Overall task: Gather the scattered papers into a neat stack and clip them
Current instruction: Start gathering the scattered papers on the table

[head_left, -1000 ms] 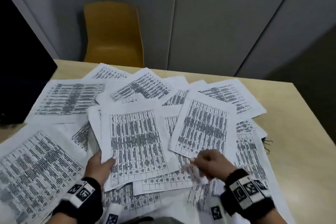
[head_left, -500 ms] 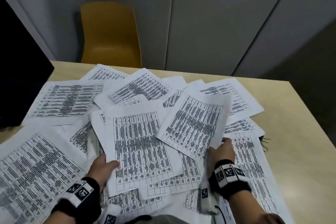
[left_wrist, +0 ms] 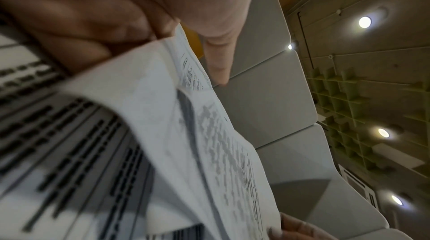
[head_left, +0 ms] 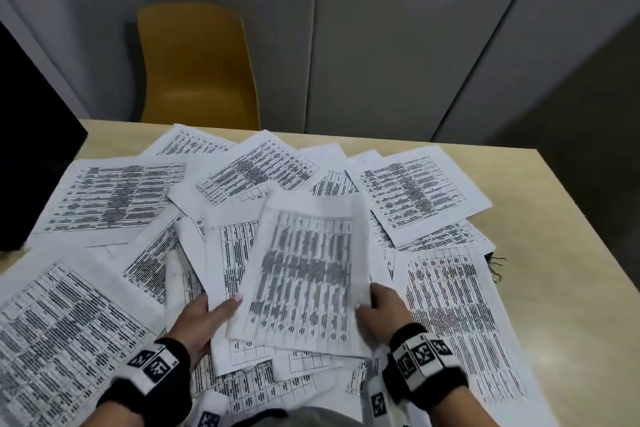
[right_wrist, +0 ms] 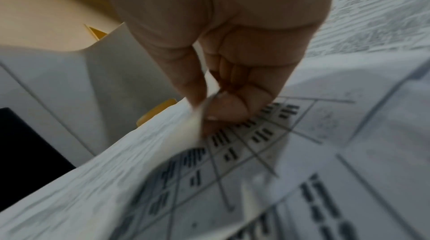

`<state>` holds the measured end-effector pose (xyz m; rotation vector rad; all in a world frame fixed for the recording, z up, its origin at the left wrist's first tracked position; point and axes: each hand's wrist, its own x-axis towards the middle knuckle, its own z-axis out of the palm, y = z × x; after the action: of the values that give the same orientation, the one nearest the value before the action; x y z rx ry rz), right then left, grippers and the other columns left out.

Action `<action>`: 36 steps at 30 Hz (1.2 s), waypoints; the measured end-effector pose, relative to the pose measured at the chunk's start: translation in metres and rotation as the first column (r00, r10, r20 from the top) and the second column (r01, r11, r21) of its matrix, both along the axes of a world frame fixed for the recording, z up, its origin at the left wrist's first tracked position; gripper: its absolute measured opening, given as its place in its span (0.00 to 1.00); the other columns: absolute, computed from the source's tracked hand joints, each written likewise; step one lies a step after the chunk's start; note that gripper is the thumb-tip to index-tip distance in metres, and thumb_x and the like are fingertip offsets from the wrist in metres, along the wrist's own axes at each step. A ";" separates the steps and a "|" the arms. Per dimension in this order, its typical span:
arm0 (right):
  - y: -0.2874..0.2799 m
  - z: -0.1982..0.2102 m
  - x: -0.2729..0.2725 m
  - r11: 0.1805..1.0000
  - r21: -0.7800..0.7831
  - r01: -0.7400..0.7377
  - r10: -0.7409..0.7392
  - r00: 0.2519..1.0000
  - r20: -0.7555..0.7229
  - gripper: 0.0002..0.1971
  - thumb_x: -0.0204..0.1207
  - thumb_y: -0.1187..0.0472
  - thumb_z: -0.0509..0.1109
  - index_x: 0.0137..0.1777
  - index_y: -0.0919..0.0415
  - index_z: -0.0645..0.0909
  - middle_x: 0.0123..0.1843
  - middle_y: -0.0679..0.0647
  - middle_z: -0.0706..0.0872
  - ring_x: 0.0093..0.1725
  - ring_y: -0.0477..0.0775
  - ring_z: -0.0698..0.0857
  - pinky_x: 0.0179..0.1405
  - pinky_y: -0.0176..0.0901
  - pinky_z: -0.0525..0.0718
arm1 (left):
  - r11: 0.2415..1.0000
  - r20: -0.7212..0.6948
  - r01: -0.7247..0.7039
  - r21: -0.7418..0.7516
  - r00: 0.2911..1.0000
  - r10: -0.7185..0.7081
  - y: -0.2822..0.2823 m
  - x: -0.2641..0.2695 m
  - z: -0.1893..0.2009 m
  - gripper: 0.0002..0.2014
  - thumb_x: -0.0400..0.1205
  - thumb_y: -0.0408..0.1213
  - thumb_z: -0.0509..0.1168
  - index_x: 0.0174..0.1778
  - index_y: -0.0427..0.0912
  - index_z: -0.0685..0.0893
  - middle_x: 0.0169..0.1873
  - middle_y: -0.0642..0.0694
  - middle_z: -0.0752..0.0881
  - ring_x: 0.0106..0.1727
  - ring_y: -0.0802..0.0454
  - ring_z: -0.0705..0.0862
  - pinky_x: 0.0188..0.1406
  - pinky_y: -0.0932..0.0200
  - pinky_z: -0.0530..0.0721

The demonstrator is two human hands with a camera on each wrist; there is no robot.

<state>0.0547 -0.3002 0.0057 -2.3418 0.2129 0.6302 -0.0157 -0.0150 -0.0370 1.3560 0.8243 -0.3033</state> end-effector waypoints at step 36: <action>-0.015 0.008 -0.012 0.813 0.348 0.466 -0.404 0.883 -0.238 0.13 0.72 0.69 0.71 0.54 0.68 0.75 0.40 0.61 0.83 0.37 0.57 0.82 0.31 0.44 0.81 | 0.880 0.041 0.136 0.456 0.984 -0.173 -0.020 0.003 0.044 0.15 0.77 0.31 0.69 0.59 0.43 0.79 0.55 0.43 0.85 0.60 0.40 0.81 0.64 0.46 0.77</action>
<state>0.0431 -0.3148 0.0134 -1.7651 0.6181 0.5584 -0.0132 -0.0353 0.0071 1.8663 0.7449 -0.1824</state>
